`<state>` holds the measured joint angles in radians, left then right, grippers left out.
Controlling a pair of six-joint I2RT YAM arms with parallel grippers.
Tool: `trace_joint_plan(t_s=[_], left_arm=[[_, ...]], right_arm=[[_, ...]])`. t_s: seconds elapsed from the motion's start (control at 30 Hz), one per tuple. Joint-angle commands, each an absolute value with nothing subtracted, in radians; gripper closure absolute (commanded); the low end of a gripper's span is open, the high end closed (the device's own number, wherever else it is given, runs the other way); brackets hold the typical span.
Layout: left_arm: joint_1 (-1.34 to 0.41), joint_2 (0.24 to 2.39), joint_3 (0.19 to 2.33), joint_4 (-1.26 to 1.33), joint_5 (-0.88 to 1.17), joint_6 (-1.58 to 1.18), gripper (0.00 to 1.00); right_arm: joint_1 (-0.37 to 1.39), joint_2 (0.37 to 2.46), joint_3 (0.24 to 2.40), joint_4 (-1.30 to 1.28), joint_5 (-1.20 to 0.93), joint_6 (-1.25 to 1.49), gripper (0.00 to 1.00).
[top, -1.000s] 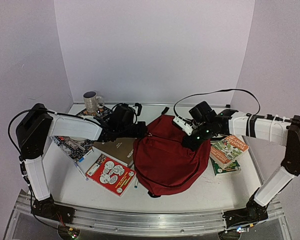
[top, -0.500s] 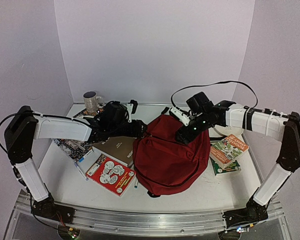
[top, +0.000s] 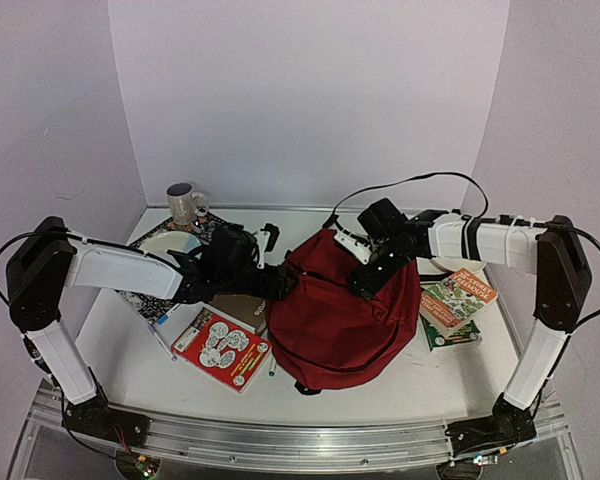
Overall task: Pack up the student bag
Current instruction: Pick up the lower front pocket of the student bag.
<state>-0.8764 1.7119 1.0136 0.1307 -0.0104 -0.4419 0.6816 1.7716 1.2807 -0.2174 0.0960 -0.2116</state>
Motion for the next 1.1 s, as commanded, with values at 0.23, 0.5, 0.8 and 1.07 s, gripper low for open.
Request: trace_joint_plan(t_s=[0.23, 0.5, 0.8, 1.07], left_arm=[[-0.907, 1.661, 0.953, 0.150, -0.003, -0.439, 0.29], [-0.915, 1.616, 0.929, 0.135, -0.003, -0.437, 0.30], [-0.941, 1.554, 0.885, 0.060, -0.045, -0.462, 0.30], [-0.964, 1.538, 0.855, 0.012, -0.084, -0.515, 0.35]], right_arm=[[0.685, 1.783, 1.334, -0.204, 0.365, -0.184, 0.40], [0.685, 1.768, 1.324, -0.187, 0.328, -0.179, 0.60], [0.684, 1.731, 1.305, -0.176, 0.306, -0.170, 1.00], [0.677, 1.648, 1.297, -0.160, 0.462, -0.173, 1.00]])
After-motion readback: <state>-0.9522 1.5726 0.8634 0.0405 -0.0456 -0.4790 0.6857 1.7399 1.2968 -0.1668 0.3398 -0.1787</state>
